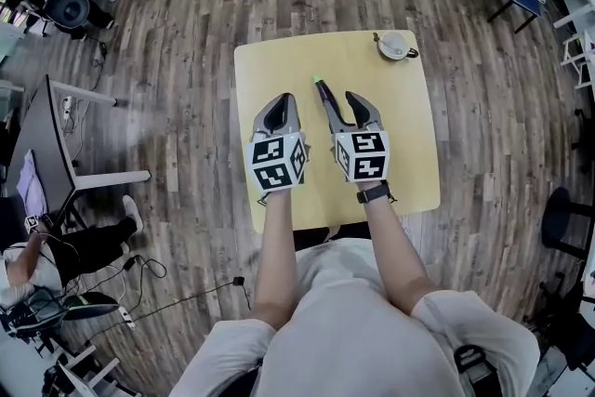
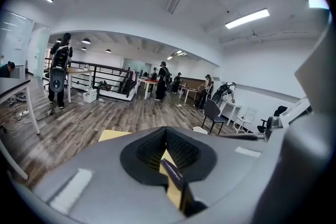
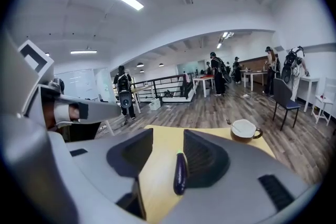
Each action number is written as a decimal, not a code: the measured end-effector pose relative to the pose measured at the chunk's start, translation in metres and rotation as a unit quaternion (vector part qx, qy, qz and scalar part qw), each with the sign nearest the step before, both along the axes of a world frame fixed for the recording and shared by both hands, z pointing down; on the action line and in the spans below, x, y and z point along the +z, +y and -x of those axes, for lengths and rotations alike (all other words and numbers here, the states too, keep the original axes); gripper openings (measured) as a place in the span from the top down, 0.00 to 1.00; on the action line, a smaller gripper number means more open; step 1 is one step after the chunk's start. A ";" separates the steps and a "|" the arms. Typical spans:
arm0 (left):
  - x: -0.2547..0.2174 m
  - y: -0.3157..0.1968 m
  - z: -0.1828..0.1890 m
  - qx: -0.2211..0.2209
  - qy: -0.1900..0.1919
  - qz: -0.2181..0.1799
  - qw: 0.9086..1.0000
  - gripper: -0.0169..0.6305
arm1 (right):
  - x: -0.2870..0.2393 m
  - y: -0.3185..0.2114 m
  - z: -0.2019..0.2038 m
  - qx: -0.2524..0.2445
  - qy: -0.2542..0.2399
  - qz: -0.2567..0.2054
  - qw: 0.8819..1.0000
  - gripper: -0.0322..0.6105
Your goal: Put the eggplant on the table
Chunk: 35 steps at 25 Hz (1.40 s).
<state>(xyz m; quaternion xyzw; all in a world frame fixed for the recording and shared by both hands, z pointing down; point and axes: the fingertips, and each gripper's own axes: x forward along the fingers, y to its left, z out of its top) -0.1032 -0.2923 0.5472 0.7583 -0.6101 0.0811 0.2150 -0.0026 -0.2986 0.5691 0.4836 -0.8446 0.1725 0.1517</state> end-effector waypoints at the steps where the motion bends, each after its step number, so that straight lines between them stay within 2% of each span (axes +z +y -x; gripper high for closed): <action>1: -0.005 0.001 0.000 0.001 0.000 -0.005 1.000 0.96 | -0.005 0.002 0.000 0.000 -0.001 -0.005 1.000 0.66; 13: -0.073 0.012 -0.003 0.023 -0.008 -0.067 0.997 0.96 | -0.077 0.017 -0.003 0.022 -0.004 -0.075 0.997 0.73; 22: -0.125 0.023 0.000 0.037 -0.015 -0.116 0.992 0.96 | -0.137 0.029 0.005 0.028 -0.016 -0.134 0.990 0.80; 35: -0.176 0.042 0.004 0.050 -0.023 -0.176 0.983 0.96 | -0.193 0.050 0.006 0.042 -0.029 -0.191 0.980 0.87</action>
